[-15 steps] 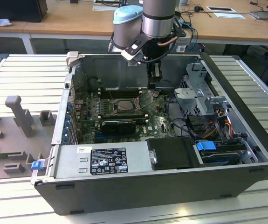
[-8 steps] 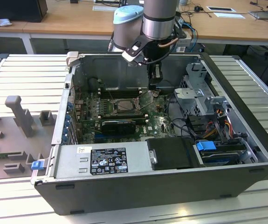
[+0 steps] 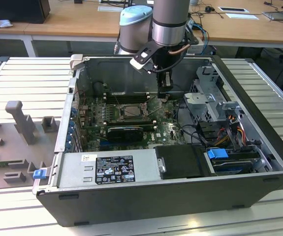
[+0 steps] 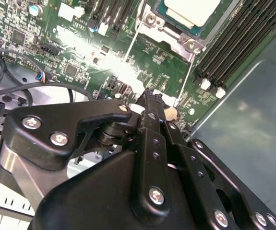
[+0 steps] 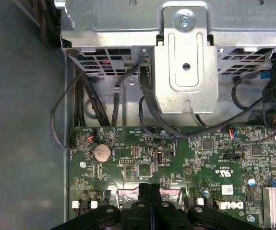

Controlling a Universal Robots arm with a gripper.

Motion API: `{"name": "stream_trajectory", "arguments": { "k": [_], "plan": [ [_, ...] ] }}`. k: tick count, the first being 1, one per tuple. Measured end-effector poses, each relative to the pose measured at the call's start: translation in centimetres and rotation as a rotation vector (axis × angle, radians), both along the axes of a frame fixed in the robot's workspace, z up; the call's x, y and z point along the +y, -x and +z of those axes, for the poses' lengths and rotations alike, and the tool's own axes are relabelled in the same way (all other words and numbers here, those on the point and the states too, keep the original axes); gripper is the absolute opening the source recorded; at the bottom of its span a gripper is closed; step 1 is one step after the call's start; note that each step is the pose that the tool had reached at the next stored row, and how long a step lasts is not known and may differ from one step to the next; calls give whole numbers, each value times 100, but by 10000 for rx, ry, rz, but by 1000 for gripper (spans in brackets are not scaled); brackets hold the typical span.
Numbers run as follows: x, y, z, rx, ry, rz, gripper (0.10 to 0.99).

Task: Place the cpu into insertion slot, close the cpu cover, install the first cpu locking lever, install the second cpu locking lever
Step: 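Close the cpu cover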

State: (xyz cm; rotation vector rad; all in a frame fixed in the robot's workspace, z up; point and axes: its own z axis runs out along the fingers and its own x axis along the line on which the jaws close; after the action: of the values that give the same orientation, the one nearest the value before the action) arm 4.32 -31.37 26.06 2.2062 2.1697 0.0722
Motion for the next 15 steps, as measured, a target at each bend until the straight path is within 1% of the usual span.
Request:
{"name": "stream_trajectory", "arguments": {
  "k": [5, 7, 8, 11, 12, 13, 15],
  "plan": [
    [0, -88, -5, 2, 0, 0, 106],
    [0, -165, -12, 19, 0, 2, 106],
    [0, -199, -31, 29, 0, 1, 106],
    [0, -218, -98, 56, 1, 9, 106],
    [-1, -219, -130, 80, 1, 12, 106],
    [-5, -214, -137, 98, 4, 15, 106],
    [-8, -178, -139, 102, 0, 18, 106]
  ]
}}
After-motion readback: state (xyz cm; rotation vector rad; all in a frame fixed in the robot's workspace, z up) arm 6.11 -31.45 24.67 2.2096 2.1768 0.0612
